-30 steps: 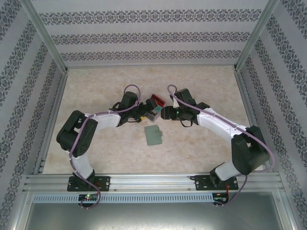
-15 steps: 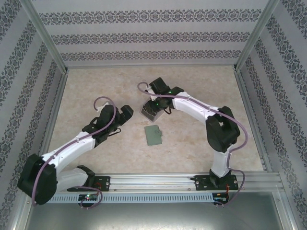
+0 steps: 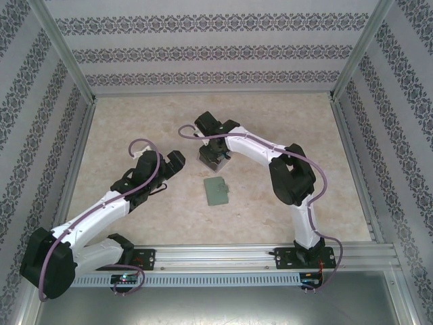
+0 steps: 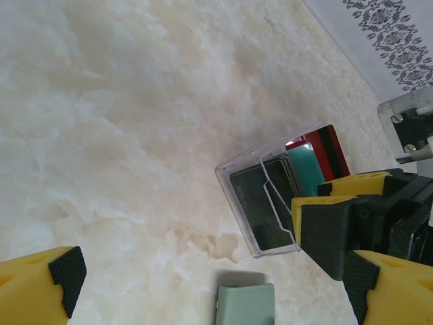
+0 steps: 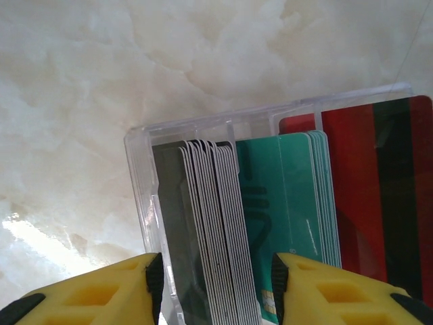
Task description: Put the credit cards into the card holder
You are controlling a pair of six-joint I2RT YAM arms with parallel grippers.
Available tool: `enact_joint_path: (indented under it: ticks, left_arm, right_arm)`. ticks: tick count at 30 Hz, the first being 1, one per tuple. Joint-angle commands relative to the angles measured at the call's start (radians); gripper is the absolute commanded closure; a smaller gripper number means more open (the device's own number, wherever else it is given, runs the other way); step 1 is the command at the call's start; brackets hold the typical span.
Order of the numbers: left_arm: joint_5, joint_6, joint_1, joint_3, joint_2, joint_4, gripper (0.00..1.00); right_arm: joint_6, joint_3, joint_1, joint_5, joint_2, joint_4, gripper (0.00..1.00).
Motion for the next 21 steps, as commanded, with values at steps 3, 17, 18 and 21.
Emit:
enact_joint_path:
  ticks: [3,17,18,21]
  left_arm:
    - [0.008,0.023,-0.003,0.008,-0.005,-0.023,0.01]
    - [0.013,0.012,-0.002,0.007,-0.006,-0.017,0.01]
    - [0.013,0.011,-0.002,0.008,-0.004,-0.016,0.01]
    - [0.014,0.008,-0.002,0.008,0.001,-0.013,0.01]
  right_arm:
    - [-0.033,0.038,0.028,0.059,0.043,-0.047,0.53]
    - [-0.047,0.015,0.036,0.238,0.023,0.008,0.54]
    - [-0.046,0.011,0.036,0.237,0.021,0.01,0.54]
    - [-0.042,0.015,0.037,0.234,0.02,0.007,0.56]
